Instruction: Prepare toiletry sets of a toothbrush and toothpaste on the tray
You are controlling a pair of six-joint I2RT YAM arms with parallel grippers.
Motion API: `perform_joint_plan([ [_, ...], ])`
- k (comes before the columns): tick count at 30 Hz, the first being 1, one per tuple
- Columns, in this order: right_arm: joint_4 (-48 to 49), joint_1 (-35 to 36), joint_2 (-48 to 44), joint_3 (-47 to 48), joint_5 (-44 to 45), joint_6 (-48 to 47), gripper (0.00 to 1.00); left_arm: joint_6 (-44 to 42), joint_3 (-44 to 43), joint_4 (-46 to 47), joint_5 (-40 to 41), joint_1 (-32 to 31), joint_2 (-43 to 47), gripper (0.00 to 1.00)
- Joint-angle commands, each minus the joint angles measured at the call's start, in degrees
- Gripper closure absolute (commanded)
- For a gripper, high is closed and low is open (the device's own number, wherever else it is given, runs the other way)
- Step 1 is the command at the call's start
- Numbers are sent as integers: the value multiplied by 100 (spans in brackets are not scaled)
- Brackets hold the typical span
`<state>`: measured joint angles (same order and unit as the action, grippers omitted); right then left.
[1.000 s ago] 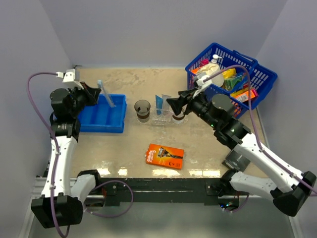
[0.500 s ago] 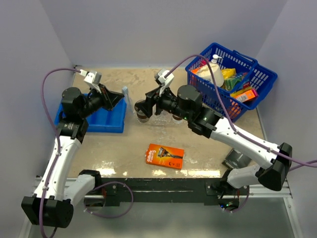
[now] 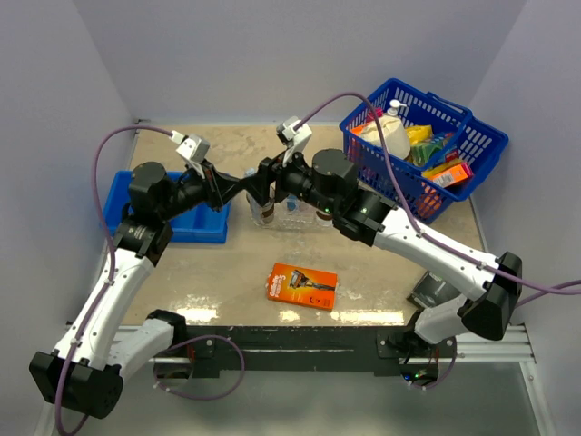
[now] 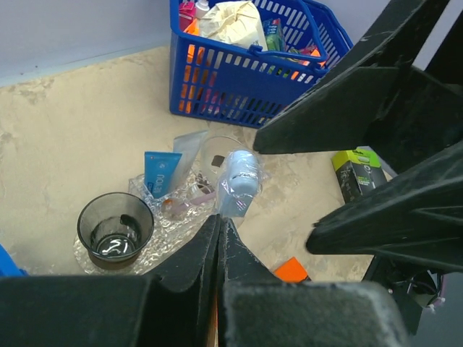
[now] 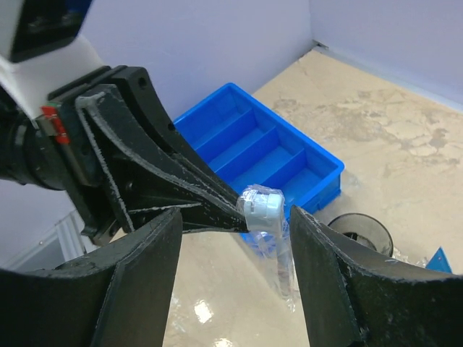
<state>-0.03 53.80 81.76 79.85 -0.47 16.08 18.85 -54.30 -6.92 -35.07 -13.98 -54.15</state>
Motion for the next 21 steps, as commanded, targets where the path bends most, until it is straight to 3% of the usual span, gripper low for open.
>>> perform_joint_plan([
  [1, -137, 69, 59, 311, 416, 142, 37, -92, -54, 270, 149, -175, -17, 96],
  [21, -445, 87, 244, 347, 1137, -69, 46, -39, -63, 375, 527, -624, -122, 99],
])
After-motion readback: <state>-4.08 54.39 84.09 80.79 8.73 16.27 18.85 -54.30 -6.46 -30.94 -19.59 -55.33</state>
